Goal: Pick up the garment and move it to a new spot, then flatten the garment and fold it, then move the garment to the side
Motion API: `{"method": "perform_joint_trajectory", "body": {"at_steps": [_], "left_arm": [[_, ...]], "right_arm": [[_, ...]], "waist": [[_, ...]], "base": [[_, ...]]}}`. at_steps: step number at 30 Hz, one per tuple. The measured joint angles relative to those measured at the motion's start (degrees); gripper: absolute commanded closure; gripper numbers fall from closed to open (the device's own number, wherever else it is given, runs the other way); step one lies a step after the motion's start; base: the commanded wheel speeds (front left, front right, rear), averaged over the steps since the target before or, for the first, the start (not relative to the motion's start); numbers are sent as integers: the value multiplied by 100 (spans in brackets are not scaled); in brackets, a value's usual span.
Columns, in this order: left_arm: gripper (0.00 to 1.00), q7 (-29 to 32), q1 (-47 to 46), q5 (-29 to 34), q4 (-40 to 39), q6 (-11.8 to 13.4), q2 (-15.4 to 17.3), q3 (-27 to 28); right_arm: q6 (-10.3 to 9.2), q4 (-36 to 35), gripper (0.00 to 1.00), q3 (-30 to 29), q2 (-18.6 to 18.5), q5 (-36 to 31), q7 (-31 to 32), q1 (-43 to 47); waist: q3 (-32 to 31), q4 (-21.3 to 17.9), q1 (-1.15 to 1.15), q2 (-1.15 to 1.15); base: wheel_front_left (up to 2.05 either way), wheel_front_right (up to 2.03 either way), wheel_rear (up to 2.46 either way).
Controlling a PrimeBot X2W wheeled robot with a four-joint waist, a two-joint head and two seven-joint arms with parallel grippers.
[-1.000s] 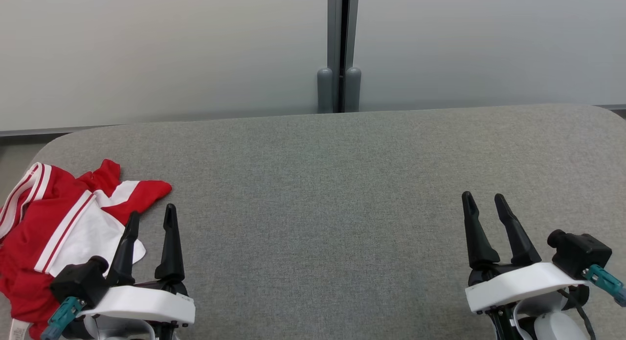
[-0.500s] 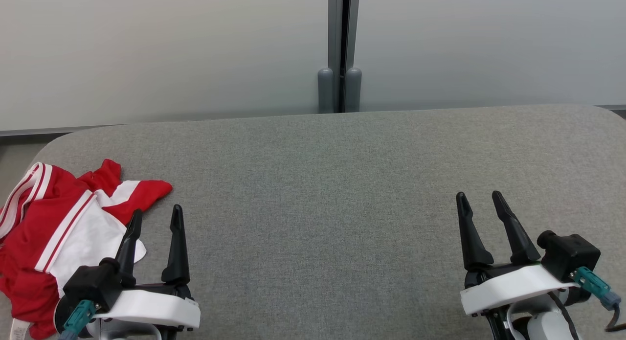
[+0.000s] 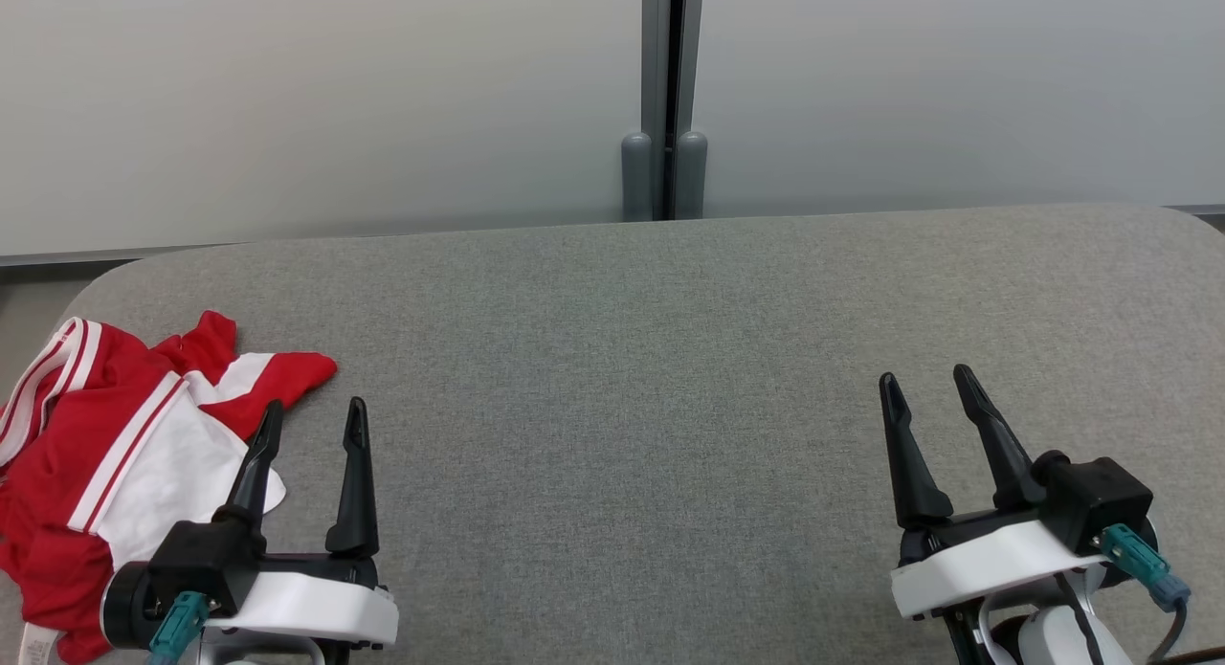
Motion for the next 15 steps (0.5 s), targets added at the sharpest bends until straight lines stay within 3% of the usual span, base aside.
{"method": "perform_joint_trajectory", "body": {"at_steps": [15], "left_arm": [[0, -171, 1, 635, -62, 7, -3, -34]], "right_arm": [[1, 0, 0, 114, -2, -479, -171, -54]], "waist": [[-5, 5, 0, 0]], "base": [[0, 0, 0]]}}
